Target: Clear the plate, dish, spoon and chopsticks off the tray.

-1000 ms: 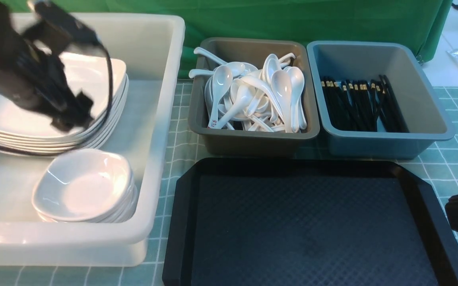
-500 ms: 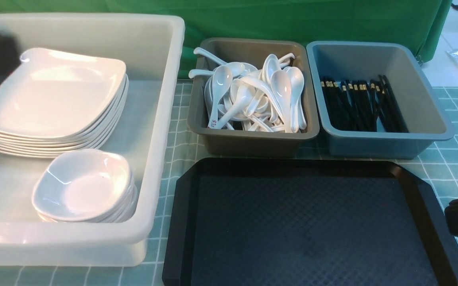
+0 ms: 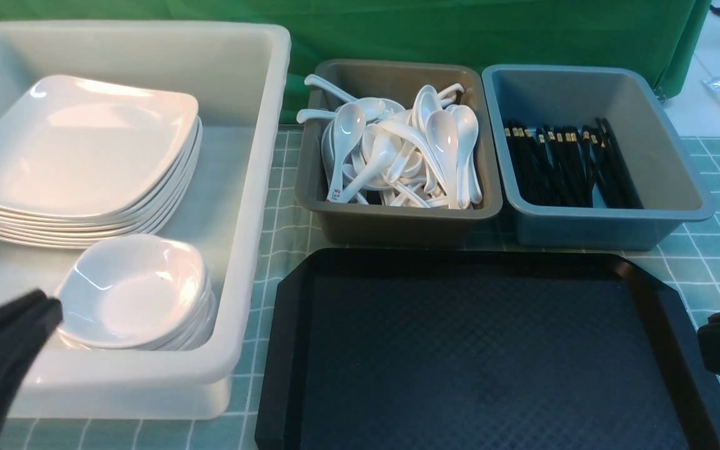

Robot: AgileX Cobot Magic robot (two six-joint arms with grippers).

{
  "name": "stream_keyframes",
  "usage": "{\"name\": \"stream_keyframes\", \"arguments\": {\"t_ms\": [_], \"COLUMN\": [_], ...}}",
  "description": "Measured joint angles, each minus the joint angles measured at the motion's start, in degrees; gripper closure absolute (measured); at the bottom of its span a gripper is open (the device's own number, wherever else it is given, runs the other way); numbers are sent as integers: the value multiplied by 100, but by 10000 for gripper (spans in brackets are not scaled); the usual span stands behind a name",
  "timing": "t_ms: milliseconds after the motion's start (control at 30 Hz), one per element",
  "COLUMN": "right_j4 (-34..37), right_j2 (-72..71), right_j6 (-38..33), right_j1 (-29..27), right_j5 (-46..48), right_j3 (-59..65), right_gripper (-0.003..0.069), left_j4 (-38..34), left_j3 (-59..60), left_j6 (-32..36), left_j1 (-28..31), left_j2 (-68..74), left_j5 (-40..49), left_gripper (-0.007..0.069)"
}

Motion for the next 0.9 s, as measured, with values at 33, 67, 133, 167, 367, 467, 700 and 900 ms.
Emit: {"name": "stream_keyframes", "arguments": {"t_ms": [33, 67, 133, 167, 367, 467, 700, 900], "right_j4": [0, -5, 16, 16, 475, 1363, 2030, 2081], "right_j2": [0, 0, 0, 0, -422, -1280, -3156, -4095], "right_j6": [0, 0, 0, 0, -1144, -2722, -3698, -3774], "right_j1": [0, -7, -106, -197, -1891, -3352, -5524, -6015], "right_j5": [0, 0, -18, -22, -702, -2144, -4193, -4410], "right_j3": [0, 0, 0, 0, 517, 1697, 4506, 5678], "right_gripper": [566, 564, 559, 557, 627, 643, 643, 643], "left_j4": [50, 84, 132, 149, 351, 399, 460, 472], "left_j3": [77, 186, 347, 412, 824, 1031, 1188, 1214], "left_j6": [0, 0, 0, 0, 0, 1, 1, 1], "left_j1": [0, 0, 0, 0, 0, 0, 0, 0], "left_j2": [0, 0, 0, 0, 0, 0, 0, 0], "left_j5": [19, 50, 113, 140, 210, 210, 232, 232], "left_gripper": [613, 613, 612, 613, 612, 612, 612, 612]}}
